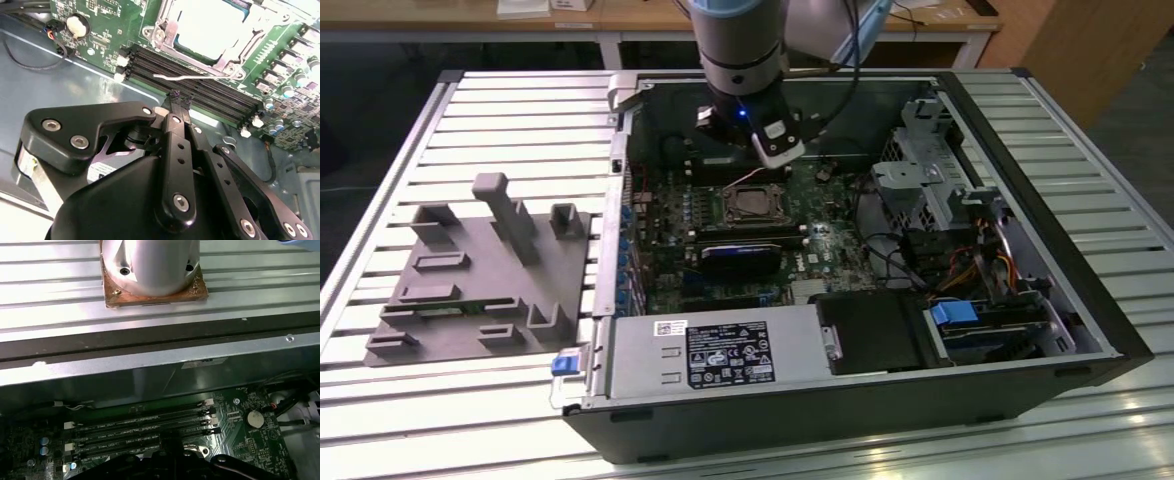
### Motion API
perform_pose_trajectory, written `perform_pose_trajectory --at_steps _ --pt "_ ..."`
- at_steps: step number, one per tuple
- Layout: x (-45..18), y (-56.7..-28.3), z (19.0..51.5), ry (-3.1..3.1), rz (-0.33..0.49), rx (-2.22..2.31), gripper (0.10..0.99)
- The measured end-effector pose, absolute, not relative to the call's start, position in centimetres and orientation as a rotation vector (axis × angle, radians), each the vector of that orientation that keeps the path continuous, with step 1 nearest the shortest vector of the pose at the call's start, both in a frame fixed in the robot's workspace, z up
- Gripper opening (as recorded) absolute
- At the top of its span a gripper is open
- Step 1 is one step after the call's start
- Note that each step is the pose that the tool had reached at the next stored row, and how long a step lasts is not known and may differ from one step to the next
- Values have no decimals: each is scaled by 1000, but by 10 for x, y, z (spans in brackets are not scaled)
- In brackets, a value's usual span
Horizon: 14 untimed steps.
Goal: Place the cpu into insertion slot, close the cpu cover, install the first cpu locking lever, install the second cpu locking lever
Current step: 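Install the first cpu locking lever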
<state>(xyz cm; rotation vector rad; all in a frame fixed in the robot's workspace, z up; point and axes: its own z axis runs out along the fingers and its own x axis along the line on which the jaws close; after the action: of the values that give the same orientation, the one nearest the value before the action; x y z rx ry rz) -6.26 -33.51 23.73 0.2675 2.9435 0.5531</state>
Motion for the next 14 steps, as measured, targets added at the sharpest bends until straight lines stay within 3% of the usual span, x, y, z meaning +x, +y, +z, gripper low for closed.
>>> perform_pose_trajectory --at_steps 14 --pt "-57 -335 228 2904 537 439 102"
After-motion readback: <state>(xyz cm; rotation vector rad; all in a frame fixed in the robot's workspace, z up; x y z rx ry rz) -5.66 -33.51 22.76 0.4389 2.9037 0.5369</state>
